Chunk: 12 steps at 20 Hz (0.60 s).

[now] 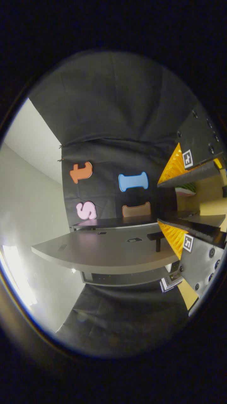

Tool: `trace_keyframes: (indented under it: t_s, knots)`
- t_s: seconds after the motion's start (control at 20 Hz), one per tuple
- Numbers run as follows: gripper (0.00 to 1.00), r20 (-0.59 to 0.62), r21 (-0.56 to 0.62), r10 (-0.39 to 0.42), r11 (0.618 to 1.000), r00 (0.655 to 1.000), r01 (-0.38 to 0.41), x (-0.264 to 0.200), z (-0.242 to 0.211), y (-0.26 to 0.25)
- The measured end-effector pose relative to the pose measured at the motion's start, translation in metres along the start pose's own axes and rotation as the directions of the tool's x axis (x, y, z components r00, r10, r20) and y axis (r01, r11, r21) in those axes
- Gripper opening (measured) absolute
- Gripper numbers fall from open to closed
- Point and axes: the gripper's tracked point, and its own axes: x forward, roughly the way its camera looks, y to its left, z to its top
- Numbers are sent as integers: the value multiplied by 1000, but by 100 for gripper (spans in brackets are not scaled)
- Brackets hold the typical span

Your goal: Open the shoe cabinet door, grab the shoes and put them into the shoe cabinet, then close the shoe cabinet door.

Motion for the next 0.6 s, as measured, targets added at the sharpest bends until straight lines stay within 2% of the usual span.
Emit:
trace_keyframes:
  t_s: [0.4, 0.6]
  knots:
    - [89, -46, -4, 48, 999, 998, -49, 43, -18, 1]
    - [88, -72, 64, 73, 996, 995, -68, 49, -27, 2]
